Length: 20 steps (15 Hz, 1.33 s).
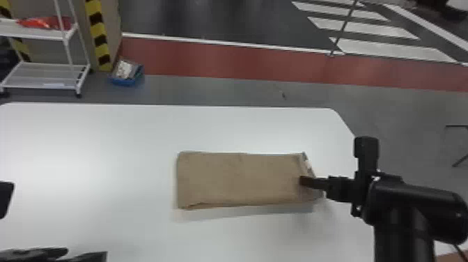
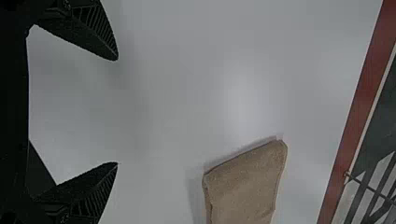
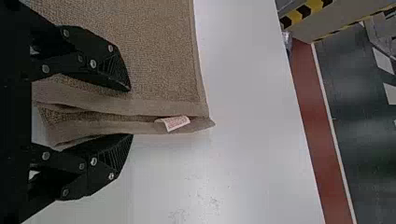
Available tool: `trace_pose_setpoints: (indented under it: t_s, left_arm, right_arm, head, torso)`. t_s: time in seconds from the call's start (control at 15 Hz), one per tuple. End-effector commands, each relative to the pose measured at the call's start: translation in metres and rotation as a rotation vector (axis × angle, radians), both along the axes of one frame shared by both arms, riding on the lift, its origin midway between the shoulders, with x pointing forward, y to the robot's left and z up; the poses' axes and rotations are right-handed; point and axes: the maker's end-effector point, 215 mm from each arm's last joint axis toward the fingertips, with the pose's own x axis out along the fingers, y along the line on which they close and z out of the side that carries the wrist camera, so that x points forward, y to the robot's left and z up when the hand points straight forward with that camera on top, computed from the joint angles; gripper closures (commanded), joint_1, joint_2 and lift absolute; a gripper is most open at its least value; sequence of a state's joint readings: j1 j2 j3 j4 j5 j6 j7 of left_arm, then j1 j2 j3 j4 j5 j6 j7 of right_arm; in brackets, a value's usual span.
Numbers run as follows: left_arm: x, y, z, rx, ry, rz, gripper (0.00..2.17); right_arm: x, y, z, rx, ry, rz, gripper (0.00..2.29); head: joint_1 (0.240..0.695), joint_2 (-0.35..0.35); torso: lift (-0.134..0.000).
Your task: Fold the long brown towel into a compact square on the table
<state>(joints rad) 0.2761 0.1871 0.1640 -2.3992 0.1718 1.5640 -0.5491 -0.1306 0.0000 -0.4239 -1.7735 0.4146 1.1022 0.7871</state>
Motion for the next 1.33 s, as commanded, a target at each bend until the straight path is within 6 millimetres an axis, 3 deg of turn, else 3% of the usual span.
trace_pose_setpoints:
  t_s: [0.0, 0.13, 0.27, 0.47, 0.6, 0.73, 0.93, 1.07, 1.2, 1.27]
  left_arm:
    - [-0.002, 0.0, -0.002, -0.001, 0.009, 0.0, 0.08]
    - [-0.002, 0.0, -0.001, 0.001, 0.008, -0.001, 0.08]
    - [-0.002, 0.0, -0.001, 0.001, 0.008, -0.002, 0.08]
    - [-0.002, 0.0, 0.0, 0.003, 0.005, -0.004, 0.08]
    - [-0.002, -0.002, 0.001, 0.002, 0.003, -0.008, 0.08]
    - [-0.001, -0.005, 0.004, -0.001, -0.006, -0.01, 0.09]
    - [-0.002, -0.005, 0.012, 0.001, -0.026, -0.012, 0.09]
    - [-0.003, -0.005, 0.017, 0.002, -0.039, -0.01, 0.09]
    - [-0.005, -0.003, 0.021, 0.008, -0.049, -0.006, 0.09]
    - [-0.007, -0.003, 0.022, 0.007, -0.05, -0.007, 0.09]
  right_arm:
    - [-0.002, -0.001, 0.005, 0.011, -0.013, -0.004, 1.56]
    - [-0.002, -0.004, 0.012, 0.021, -0.032, -0.016, 1.69]
    - [-0.002, -0.011, 0.046, 0.072, -0.107, -0.043, 1.69]
    - [-0.017, -0.023, 0.098, 0.162, -0.179, -0.105, 1.69]
    - [-0.022, -0.021, 0.13, 0.222, -0.233, -0.108, 1.69]
    - [-0.013, -0.016, 0.155, 0.221, -0.291, -0.092, 1.69]
    - [0.02, 0.004, 0.188, 0.15, -0.383, -0.028, 1.69]
    - [0.027, 0.044, 0.18, 0.135, -0.37, 0.059, 1.69]
    - [0.021, 0.094, 0.153, 0.107, -0.315, 0.164, 1.68]
    - [0.016, 0.109, 0.138, 0.086, -0.283, 0.194, 1.68]
  head:
    - [0.695, -0.218]
    - [0.695, -0.22]
    - [0.695, -0.224]
    - [0.695, -0.234]
    - [0.695, -0.25]
    - [0.695, -0.256]
    - [0.695, -0.249]
    - [0.695, -0.235]
    - [0.695, -0.177]
    - [0.695, -0.15]
  torso:
    - [-0.124]
    - [-0.124]
    - [-0.124]
    - [-0.124]
    - [-0.124]
    - [-0.124]
    - [-0.124]
    - [-0.124]
    - [-0.124]
    - [-0.124]
